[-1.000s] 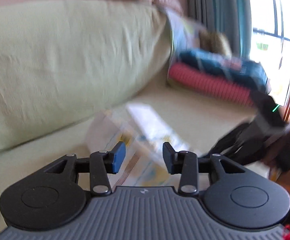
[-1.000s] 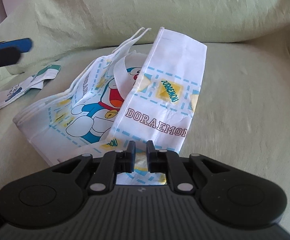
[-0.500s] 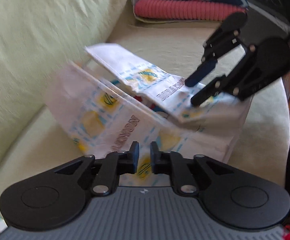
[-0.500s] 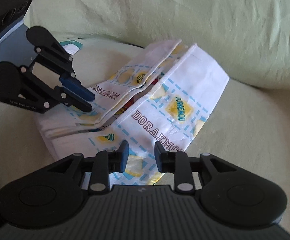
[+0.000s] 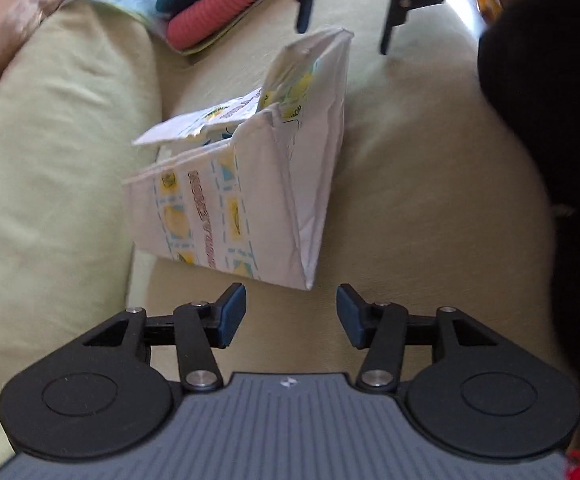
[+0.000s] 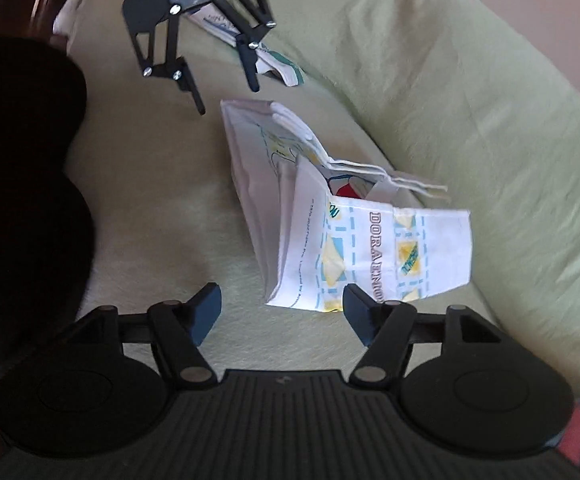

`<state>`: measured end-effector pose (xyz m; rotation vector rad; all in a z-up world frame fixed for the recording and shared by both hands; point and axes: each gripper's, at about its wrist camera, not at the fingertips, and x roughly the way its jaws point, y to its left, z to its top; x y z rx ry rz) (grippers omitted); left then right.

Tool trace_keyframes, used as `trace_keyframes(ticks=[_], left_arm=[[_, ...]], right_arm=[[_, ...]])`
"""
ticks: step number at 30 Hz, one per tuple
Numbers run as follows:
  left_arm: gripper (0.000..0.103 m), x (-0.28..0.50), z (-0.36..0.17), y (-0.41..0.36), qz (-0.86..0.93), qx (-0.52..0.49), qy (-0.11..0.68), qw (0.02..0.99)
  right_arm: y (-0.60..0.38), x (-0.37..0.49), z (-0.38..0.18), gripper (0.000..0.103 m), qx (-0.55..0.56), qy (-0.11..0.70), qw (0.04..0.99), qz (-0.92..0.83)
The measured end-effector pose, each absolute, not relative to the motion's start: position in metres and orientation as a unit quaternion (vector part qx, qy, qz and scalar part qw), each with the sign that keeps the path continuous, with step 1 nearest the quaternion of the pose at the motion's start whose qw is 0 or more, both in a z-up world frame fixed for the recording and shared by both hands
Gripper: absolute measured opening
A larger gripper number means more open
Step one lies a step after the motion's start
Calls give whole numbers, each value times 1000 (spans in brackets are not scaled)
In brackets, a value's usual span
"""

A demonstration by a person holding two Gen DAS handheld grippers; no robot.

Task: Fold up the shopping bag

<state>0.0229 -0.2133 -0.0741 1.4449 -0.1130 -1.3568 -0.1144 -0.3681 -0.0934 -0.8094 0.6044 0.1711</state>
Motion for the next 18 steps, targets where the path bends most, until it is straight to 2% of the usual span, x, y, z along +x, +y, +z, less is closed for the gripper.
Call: trace_keyframes(ticks=[1, 2, 3, 4, 5, 6, 7, 8, 9, 14, 18], left_arm=[[57, 25, -78, -217, -570, 614, -60, 543], [57, 28, -81, -222, -574, 614, -71, 537], [56, 32, -82, -227, -582, 609, -78, 533], [54, 34, -82, -230, -589, 604, -79, 531], [45, 37, -80, -235, -602, 598, -71, 524], [32, 40, -78, -240, -615, 593, -56, 516], [30, 41, -77, -243, -623, 590, -41, 512], [20, 44, -73, -246, -633, 585, -20, 507], [14, 47, -68, -249, -643, 580, 4, 500], [15, 49, -25, -242, -734, 478, 164, 453], [15, 61, -25, -240, -755, 383, 259, 464]], right_arm=[[-368, -111, -99, 58, -401, 273, 871, 80], [-370, -109, -99, 53, -397, 266, 875, 82], [-372, -106, -100, 40, -393, 260, 878, 84], [-374, -103, -101, 35, -388, 259, 880, 88], [-377, -98, -102, 31, -381, 260, 883, 92], [-381, -93, -101, 21, -363, 266, 887, 101], [-387, -88, -97, 18, -333, 275, 895, 108], [-397, -79, -90, 18, -273, 295, 909, 114], [-404, -75, -84, 18, -237, 305, 915, 118], [-449, -72, -47, 17, 1, 375, 907, 190], [-483, -72, -49, 18, 195, 416, 857, 232]])
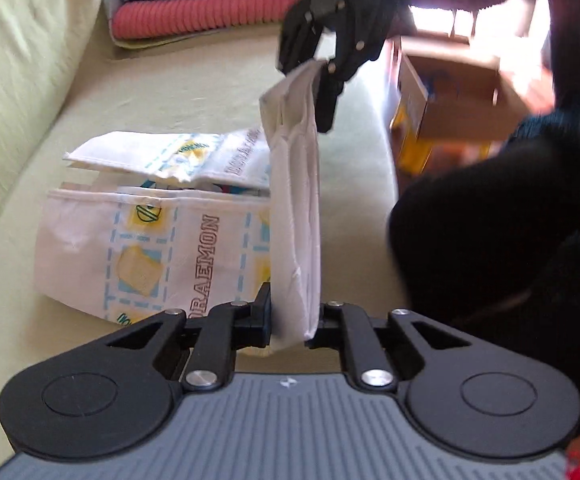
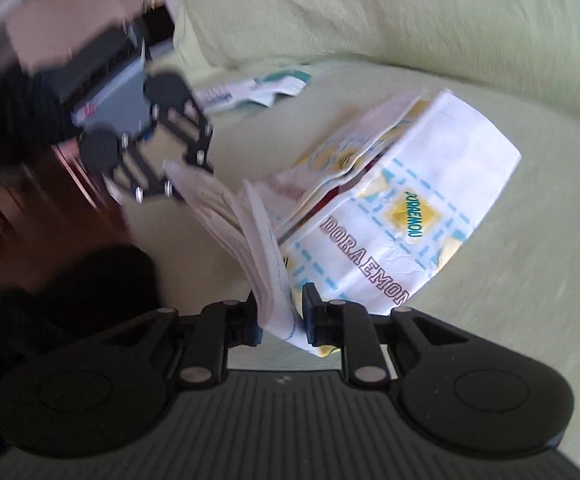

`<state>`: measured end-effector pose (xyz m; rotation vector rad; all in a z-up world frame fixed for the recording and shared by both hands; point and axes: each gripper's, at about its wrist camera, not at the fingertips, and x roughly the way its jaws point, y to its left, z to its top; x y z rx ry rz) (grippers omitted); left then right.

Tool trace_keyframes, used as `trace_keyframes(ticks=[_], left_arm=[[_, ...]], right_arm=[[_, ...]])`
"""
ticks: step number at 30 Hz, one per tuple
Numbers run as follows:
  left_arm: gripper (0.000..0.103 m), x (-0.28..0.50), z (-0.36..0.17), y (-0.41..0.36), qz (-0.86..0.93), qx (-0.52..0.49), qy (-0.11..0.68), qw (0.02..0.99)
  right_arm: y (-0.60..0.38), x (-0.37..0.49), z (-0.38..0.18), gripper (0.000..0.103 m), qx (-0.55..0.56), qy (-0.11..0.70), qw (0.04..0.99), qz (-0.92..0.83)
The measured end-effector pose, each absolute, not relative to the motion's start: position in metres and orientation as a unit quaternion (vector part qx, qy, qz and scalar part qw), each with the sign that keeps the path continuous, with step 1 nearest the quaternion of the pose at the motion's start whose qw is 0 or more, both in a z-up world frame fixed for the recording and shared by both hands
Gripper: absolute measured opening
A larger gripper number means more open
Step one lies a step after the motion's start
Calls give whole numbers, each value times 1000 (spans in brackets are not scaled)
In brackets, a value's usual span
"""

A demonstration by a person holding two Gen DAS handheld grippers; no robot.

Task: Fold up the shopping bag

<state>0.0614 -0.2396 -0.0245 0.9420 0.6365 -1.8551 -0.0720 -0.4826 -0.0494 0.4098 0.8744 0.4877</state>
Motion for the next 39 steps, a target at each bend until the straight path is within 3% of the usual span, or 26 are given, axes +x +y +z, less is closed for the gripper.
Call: trace_keyframes(ticks=[5, 9, 13, 16, 21, 25, 30, 34, 37, 38, 39], left_arm=[[16, 86, -51, -255, -720, 344, 359, 484], [26, 106, -52, -257, -706, 302, 407, 494], [43, 97, -32, -249, -672, 362, 342, 548], [38, 93, -2, -232, -649, 364, 289, 602], [41, 62, 32, -211, -688, 301, 230, 619], [43, 35, 1, -243, -686, 304, 239, 616], [39, 48, -45, -281, -610, 290, 314, 668], [39, 45, -49, -286, -605, 289, 304, 676], [42, 50, -49, -283, -604, 270, 314, 681], [42, 49, -49, -283, -602, 269, 313, 683], [42, 48, -49, -282, -601, 270, 312, 685]], right_arm=[[-507, -46, -96, 19, 350, 489, 775, 193], [-522, -35, -111, 14, 438, 522, 713, 166], [-522, -39, -118, 12, 472, 545, 677, 146], [-524, -35, -127, 11, 492, 555, 657, 135], [-523, -30, -135, 11, 513, 566, 634, 119], [-523, -25, -137, 11, 514, 576, 626, 112], [-519, -22, -137, 10, 514, 579, 625, 101], [-513, -25, -128, 12, 493, 563, 655, 99], [-495, -35, -92, 30, 387, 518, 760, 61], [-488, -39, -77, 47, 339, 497, 798, 41], [-477, -46, -61, 50, 276, 468, 840, 5]])
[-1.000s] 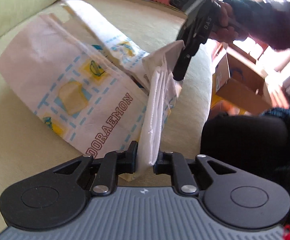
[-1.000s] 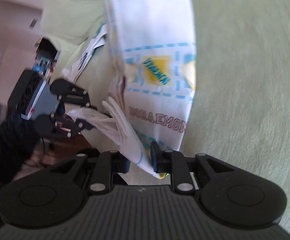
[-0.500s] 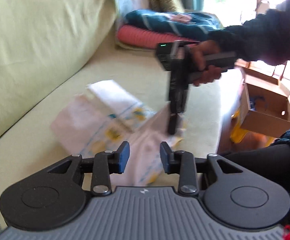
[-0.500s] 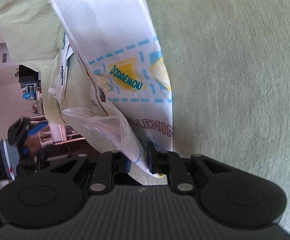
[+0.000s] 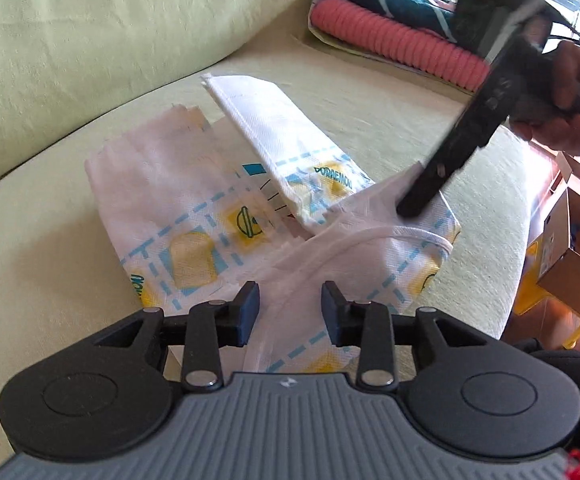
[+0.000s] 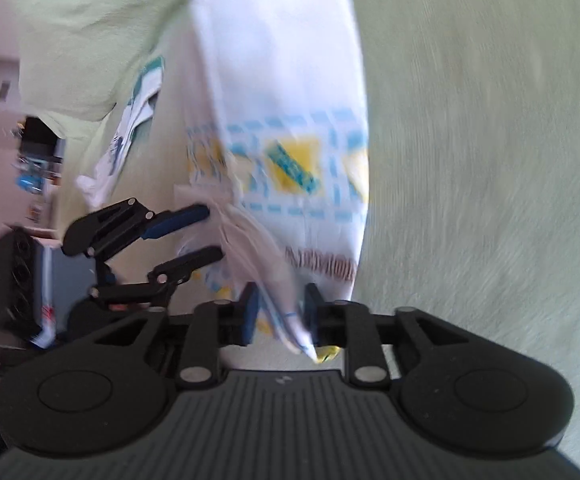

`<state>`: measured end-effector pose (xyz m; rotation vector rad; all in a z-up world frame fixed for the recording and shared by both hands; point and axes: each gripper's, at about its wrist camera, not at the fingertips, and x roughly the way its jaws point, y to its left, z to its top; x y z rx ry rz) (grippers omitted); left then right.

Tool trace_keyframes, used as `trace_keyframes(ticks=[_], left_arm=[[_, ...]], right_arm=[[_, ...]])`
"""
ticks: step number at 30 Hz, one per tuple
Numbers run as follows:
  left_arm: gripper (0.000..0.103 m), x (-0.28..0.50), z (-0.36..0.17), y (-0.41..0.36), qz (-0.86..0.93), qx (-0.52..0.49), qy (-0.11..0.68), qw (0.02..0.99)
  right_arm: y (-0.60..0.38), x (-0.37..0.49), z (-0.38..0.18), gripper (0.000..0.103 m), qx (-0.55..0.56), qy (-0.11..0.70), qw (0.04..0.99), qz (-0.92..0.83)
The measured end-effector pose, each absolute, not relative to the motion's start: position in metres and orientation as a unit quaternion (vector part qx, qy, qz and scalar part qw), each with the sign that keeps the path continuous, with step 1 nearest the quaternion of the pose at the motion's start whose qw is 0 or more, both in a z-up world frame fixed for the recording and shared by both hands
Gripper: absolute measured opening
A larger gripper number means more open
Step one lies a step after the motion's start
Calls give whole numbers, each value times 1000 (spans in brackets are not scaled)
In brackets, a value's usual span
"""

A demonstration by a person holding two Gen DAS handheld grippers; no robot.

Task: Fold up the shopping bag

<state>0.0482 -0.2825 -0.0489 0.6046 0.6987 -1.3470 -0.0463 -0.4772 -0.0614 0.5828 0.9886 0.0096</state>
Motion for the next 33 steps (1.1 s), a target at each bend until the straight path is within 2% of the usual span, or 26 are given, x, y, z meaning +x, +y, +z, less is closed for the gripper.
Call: trace_keyframes(ticks=[1, 2, 3, 5, 8, 11, 13, 15, 16, 18, 19, 25, 33], left_arm=[[42, 48, -49, -283, -600, 269, 312, 686], [42, 48, -49, -283, -599, 268, 313, 686], [42, 48, -50, -283, -599, 268, 314, 686], [43, 49, -50, -285, -600, 268, 316, 684], [43, 56, -49, -288, -608, 270, 327, 671], [41, 72, -49, -287, -616, 250, 357, 656], [34, 86, -49, -285, -617, 230, 381, 649], [21, 101, -51, -284, -614, 205, 407, 645], [18, 108, -51, -283, -611, 193, 419, 643], [6, 122, -54, -281, -603, 169, 445, 639], [6, 127, -56, -281, -601, 162, 454, 638], [6, 131, -60, -284, -602, 152, 464, 631], [5, 81, -49, -293, -603, 226, 388, 660]], right_arm=[[-464, -54, -46, 50, 203, 431, 879, -32], [-439, -66, -32, 42, 108, 382, 915, -63], [-426, -71, -27, 20, 68, 360, 929, -59], [-405, -84, -24, 2, 17, 337, 941, -10], [-382, -67, -43, 1, 26, 380, 924, 14], [-408, -60, -61, 0, 102, 405, 908, 13], [-428, -52, -70, 0, 170, 416, 893, 26], [-455, -42, -81, 0, 256, 426, 866, 51], [-463, -38, -88, 0, 282, 431, 854, 66], [-478, -31, -100, 0, 322, 434, 835, 100], [-481, -30, -101, 0, 324, 435, 833, 111], [-451, -27, -89, 0, 203, 425, 857, 208], [-389, -43, -63, 0, 10, 411, 899, 152]])
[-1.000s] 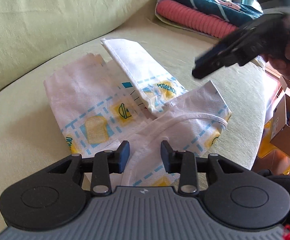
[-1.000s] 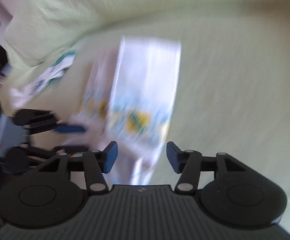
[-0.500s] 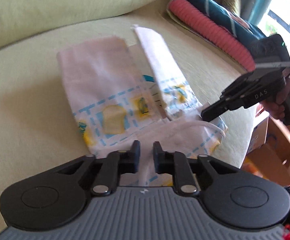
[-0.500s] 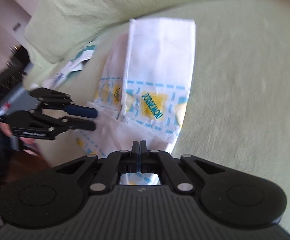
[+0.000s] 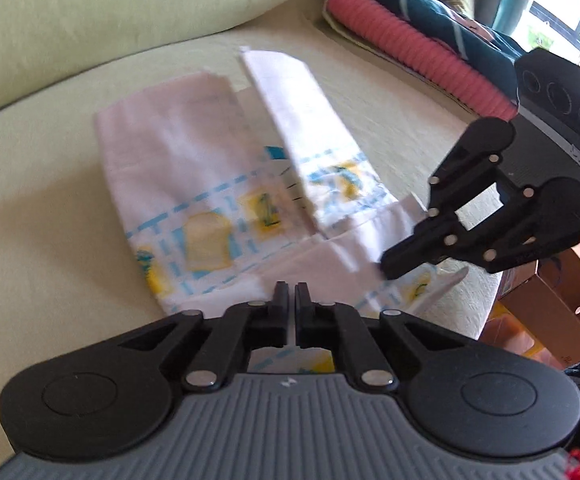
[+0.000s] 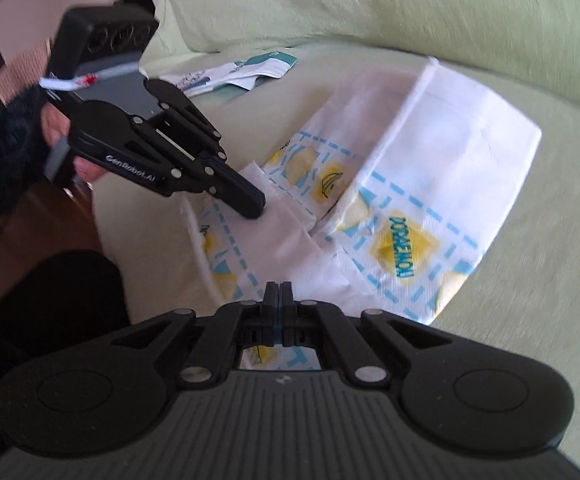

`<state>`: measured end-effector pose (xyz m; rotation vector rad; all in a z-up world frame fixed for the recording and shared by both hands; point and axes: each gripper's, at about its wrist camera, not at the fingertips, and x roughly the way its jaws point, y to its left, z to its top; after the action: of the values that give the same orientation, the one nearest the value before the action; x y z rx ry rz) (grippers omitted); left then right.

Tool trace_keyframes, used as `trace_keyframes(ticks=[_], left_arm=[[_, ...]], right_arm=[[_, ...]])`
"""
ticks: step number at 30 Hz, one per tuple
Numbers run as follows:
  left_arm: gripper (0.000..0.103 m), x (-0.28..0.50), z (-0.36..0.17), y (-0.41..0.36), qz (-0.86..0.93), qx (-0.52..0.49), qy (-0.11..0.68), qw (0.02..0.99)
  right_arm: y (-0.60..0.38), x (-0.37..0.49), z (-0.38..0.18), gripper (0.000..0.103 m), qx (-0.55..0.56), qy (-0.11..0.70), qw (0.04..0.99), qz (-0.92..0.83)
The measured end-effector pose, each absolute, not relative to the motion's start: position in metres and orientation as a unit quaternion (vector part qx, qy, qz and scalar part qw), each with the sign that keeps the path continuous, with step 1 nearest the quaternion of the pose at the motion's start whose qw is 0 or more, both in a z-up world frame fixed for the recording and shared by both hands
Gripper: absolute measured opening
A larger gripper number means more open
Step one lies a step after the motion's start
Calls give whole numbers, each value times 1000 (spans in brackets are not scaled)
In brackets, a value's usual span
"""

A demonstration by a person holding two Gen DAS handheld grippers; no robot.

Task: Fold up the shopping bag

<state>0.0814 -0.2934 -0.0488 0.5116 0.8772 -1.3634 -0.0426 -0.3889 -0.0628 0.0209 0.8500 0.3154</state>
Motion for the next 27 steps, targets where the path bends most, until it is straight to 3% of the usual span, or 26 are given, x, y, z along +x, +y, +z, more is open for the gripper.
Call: trace_keyframes(ticks=[2, 5, 7, 8, 9, 10, 11, 12, 15, 24, 27], left_arm=[[5, 75, -49, -289, -594, 229, 373, 674], [4, 58, -52, -283, -578, 243, 338, 702], [4, 43, -54, -282, -571, 259, 310, 715], [4, 37, -55, -281, -570, 263, 302, 717], [5, 34, -54, -280, -576, 258, 306, 713], [9, 35, -54, -280, -584, 243, 321, 705], [34, 35, -53, -281, -590, 232, 332, 699], [44, 35, -53, -281, -596, 228, 337, 692], [44, 25, -53, -284, -582, 249, 317, 706], [45, 27, -57, -285, -561, 225, 324, 728], [45, 26, -59, -283, -558, 220, 321, 733]], right_arm=[[-377, -46, -58, 0, -11, 413, 907, 79], [-364, -54, -56, 22, -20, 410, 912, -19], [-359, -64, -60, 25, 14, 393, 918, -43], [-354, -70, -63, 34, 23, 380, 924, -41], [-350, -75, -66, 55, 30, 369, 928, -37], [-346, -76, -68, 67, 23, 369, 929, -28], [-335, -75, -71, 81, -3, 374, 927, -17], [-324, -75, -75, 85, -32, 378, 925, -9], [-309, -71, -83, 86, -92, 374, 923, -12], [-317, -71, -72, 84, -113, 383, 916, 47], [-351, -74, -51, 80, -39, 387, 919, 63]])
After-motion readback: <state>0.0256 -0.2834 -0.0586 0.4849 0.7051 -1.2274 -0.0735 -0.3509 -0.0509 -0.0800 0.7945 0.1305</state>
